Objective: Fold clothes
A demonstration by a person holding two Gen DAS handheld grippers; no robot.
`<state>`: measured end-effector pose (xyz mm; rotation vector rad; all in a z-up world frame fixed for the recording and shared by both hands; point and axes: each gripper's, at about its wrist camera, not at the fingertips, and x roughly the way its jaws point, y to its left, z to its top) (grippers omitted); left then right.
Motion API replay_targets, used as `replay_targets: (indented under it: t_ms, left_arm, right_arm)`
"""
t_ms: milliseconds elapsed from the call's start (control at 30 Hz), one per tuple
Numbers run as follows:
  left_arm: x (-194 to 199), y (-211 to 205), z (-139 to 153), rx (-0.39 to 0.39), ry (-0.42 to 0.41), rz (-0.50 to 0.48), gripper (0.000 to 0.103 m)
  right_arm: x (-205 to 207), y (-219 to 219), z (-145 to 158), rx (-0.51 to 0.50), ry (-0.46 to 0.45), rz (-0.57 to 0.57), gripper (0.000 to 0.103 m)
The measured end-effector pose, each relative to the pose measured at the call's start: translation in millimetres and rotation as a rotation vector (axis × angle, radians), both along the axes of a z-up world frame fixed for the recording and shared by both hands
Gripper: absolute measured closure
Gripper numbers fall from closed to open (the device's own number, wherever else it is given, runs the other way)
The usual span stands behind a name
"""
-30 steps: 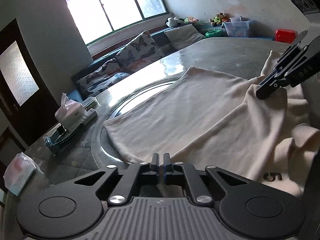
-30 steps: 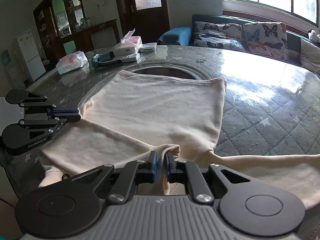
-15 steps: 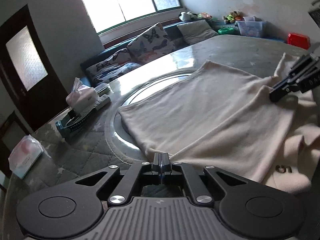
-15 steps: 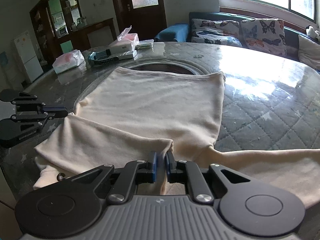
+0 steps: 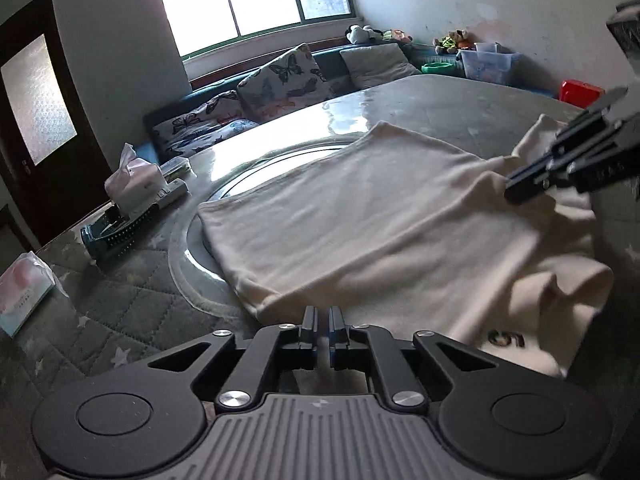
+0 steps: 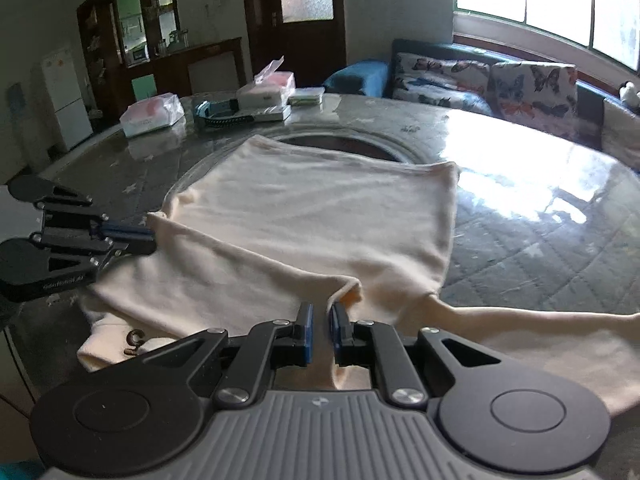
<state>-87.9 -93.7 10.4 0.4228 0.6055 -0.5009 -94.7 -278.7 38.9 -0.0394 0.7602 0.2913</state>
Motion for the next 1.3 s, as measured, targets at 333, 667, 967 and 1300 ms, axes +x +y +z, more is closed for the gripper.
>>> replay_targets:
  t_ms: [333,667,967,1300]
  left_arm:
    - [-10.3,-0.9,-0.6,0.021,-0.015,0.004,0.091]
    - [-19.7,-8.5,10.9,0.015,-0.039,-0.009,0.082]
    - [-20.6,-26.9,16.0,-0.026,-0.033,-0.034,0.08]
    - [-20.9,-63.6,15.0,-0.075,-0.015,-0.083,0.074]
  right_arm:
    - [-28.3,2.6,-4.7,-0.026,0.006,0.033,0.093]
    - [-35.0,0.9,8.0,-0.006,-0.052,0.017,0.093]
    - [-32.8,-6.8,-6.0,0.048,-0.008,-0.014,0.094]
    - [-39.9,-91.9,-5.0,0.003,-0.041,-0.367,0.093]
